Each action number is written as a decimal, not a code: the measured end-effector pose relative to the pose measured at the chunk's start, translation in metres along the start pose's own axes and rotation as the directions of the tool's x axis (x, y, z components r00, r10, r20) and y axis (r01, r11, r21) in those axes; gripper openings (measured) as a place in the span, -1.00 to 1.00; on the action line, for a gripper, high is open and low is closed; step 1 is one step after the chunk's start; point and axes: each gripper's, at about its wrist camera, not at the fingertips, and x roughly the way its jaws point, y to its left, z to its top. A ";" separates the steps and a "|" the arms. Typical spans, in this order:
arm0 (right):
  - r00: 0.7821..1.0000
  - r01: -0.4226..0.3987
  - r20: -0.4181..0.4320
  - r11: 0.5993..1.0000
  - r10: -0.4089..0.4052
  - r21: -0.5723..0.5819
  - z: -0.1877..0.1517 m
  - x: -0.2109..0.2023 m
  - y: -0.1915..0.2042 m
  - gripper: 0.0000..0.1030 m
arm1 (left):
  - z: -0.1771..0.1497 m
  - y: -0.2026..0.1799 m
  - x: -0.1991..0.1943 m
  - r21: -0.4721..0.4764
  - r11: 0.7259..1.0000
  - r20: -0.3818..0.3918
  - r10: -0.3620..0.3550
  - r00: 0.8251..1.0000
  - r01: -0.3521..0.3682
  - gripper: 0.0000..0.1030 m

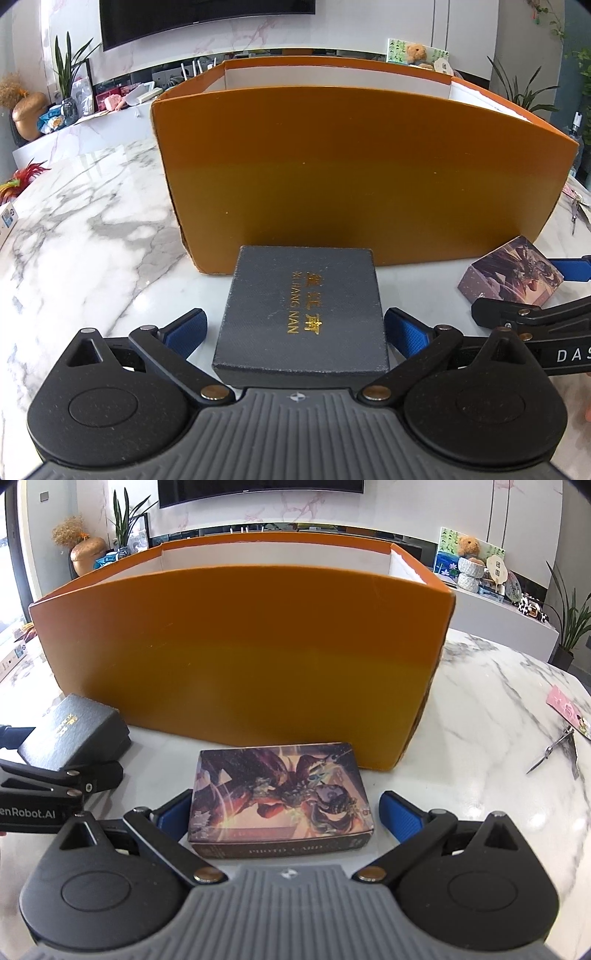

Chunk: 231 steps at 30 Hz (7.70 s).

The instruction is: Organize objects

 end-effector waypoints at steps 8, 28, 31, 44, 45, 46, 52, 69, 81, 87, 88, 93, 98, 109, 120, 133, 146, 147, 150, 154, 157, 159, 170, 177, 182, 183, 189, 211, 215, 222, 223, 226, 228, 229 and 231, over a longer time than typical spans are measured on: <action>0.998 -0.007 0.062 1.000 0.007 -0.009 -0.011 -0.003 -0.001 0.99 | -0.001 -0.003 0.003 0.014 1.000 0.021 -0.020 1.000 0.020 1.00; 1.000 -0.016 -0.006 1.000 0.015 -0.026 0.003 -0.007 0.002 0.72 | 0.019 -0.011 -0.002 0.091 0.991 -0.068 -0.087 0.994 0.093 0.71; 1.000 -0.013 -0.018 0.999 0.012 -0.039 0.003 -0.010 0.003 0.71 | 0.020 -0.015 -0.006 0.101 0.989 -0.078 -0.099 0.992 0.107 0.71; 1.000 -0.022 -0.003 0.995 0.022 -0.094 0.006 -0.049 0.008 0.72 | 0.027 -0.017 -0.034 0.113 0.991 -0.044 -0.066 0.997 0.071 0.71; 1.000 -0.024 0.004 0.995 0.025 -0.094 0.006 -0.055 0.009 0.72 | 0.028 -0.017 -0.038 0.113 0.991 -0.036 -0.063 0.997 0.067 0.71; 1.000 -0.027 0.011 0.995 0.028 -0.093 0.008 -0.060 0.008 0.72 | 0.029 -0.017 -0.042 0.114 0.991 -0.027 -0.061 0.998 0.064 0.71; 0.997 -0.022 0.074 0.996 0.028 -0.082 0.015 -0.093 0.006 0.72 | 0.039 -0.018 -0.062 0.118 0.992 0.027 -0.055 0.998 0.052 0.71; 0.956 0.016 0.293 1.000 -0.007 -0.026 0.066 -0.146 0.006 0.72 | 0.107 -0.006 -0.101 0.032 0.999 0.231 -0.007 0.973 0.000 0.71; 0.936 -0.015 0.350 0.991 -0.032 0.130 0.121 -0.097 -0.003 0.72 | 0.150 0.025 -0.044 -0.127 0.992 0.211 0.014 0.977 0.013 0.71; 0.949 -0.014 0.315 0.989 -0.032 0.145 0.130 -0.062 -0.004 0.72 | 0.154 0.034 -0.020 -0.168 0.986 0.186 0.023 0.982 0.009 0.71; 0.951 -0.015 0.308 0.989 -0.030 0.144 0.130 -0.057 -0.003 0.72 | 0.154 0.033 -0.017 -0.172 0.985 0.184 0.022 0.983 0.011 0.71; 0.961 -0.015 0.275 0.993 -0.018 0.118 0.130 -0.038 0.003 0.72 | 0.157 0.032 -0.005 -0.172 0.985 0.169 0.016 0.986 0.013 0.71; 0.970 -0.012 0.243 0.997 -0.006 0.070 0.126 -0.025 0.012 0.72 | 0.155 0.024 0.005 -0.159 0.987 0.146 0.003 0.989 0.020 0.71; 0.985 -0.007 0.170 0.999 -0.001 0.045 0.121 -0.008 0.011 0.72 | 0.155 0.005 0.018 -0.132 0.991 0.108 0.007 0.994 0.007 0.72; 0.992 0.012 0.121 0.999 -0.018 0.051 0.121 -0.002 0.012 0.72 | 0.153 0.001 0.026 -0.132 0.991 0.056 0.032 0.998 -0.024 0.72; 0.997 0.030 0.067 0.998 -0.033 0.051 0.125 0.003 0.013 0.73 | 0.151 -0.006 0.034 -0.120 0.990 0.016 0.074 0.997 -0.072 0.74; 0.998 0.047 0.042 0.998 -0.050 0.052 0.127 0.008 0.011 0.84 | 0.151 -0.016 0.039 -0.085 0.988 0.007 0.131 0.991 -0.130 0.76; 0.998 0.049 0.043 0.998 -0.051 0.051 0.127 0.008 0.011 0.85 | 0.151 -0.016 0.039 -0.088 0.988 0.008 0.131 0.991 -0.129 0.76; 0.998 0.050 0.043 0.997 -0.052 0.050 0.126 0.008 0.011 0.85 | 0.151 -0.015 0.038 -0.100 0.987 0.014 0.126 0.992 -0.124 0.76; 0.998 0.051 0.045 0.997 -0.053 0.050 0.126 0.008 0.010 0.86 | 0.151 -0.010 0.034 -0.135 0.986 0.019 0.098 0.995 -0.095 0.76; 0.998 0.047 0.046 0.997 -0.049 0.054 0.126 0.007 0.009 0.88 | 0.152 -0.006 0.032 -0.167 0.983 0.022 0.078 0.997 -0.074 0.76; 0.998 0.047 0.047 0.997 -0.050 0.054 0.126 0.007 0.009 0.89 | 0.153 -0.005 0.030 -0.181 0.981 0.024 0.074 0.997 -0.068 0.76; 0.997 0.025 0.065 0.998 -0.029 0.054 0.126 0.003 0.012 0.92 | 0.155 0.002 0.023 -0.249 0.968 0.047 0.039 0.998 -0.026 0.76; 0.997 -0.019 0.078 0.997 0.013 0.069 0.127 0.000 0.011 0.92 | 0.157 0.005 0.013 -0.274 0.962 0.101 0.038 0.994 -0.009 0.76; 0.997 -0.019 0.080 0.998 0.014 0.063 0.126 -0.001 0.013 0.92 | 0.163 0.010 0.002 -0.292 0.957 0.163 0.047 0.985 0.003 0.76; 0.997 -0.019 0.080 0.998 0.014 0.064 0.126 -0.001 0.013 0.92 | 0.164 0.012 0.001 -0.298 0.954 0.171 0.035 0.985 0.018 0.76; 0.996 -0.018 0.085 0.997 0.012 0.072 0.127 -0.008 0.011 0.92 | 0.167 0.015 -0.010 -0.300 0.954 0.194 0.059 0.979 0.002 0.76; 0.984 0.004 0.175 1.000 -0.007 0.020 0.070 -0.129 0.031 0.92 | 0.100 0.019 -0.123 -0.232 0.972 0.274 0.092 0.957 -0.027 0.78; 0.987 -0.025 0.159 0.999 0.019 0.036 0.046 -0.142 0.036 0.92 | 0.082 0.011 -0.132 -0.207 0.975 0.299 0.144 0.943 -0.083 0.78; 0.986 -0.030 0.161 1.000 0.029 0.005 0.040 -0.149 0.042 0.92 | 0.074 0.023 -0.123 -0.224 0.974 0.222 0.088 0.971 -0.037 0.78; 0.987 -0.030 0.161 1.000 0.028 0.008 0.040 -0.149 0.041 0.92 | 0.071 0.023 -0.120 -0.217 0.975 0.202 0.083 0.976 -0.038 0.78; 0.988 -0.028 0.153 1.000 0.027 0.008 0.040 -0.144 0.040 0.92 | 0.068 0.025 -0.109 -0.219 0.975 0.165 0.082 0.983 -0.045 0.78; 0.989 -0.028 0.145 1.000 0.027 -0.002 0.041 -0.140 0.041 0.92 | 0.067 0.025 -0.101 -0.230 0.972 0.130 0.084 0.988 -0.052 0.78; 0.990 -0.026 0.142 1.000 0.027 -0.008 0.041 -0.139 0.041 0.92 | 0.067 0.026 -0.099 -0.239 0.969 0.116 0.085 0.990 -0.055 0.78; 0.991 -0.021 0.135 1.000 0.024 -0.022 0.042 -0.136 0.043 0.92 | 0.067 0.027 -0.096 -0.250 0.967 0.102 0.086 0.991 -0.058 0.78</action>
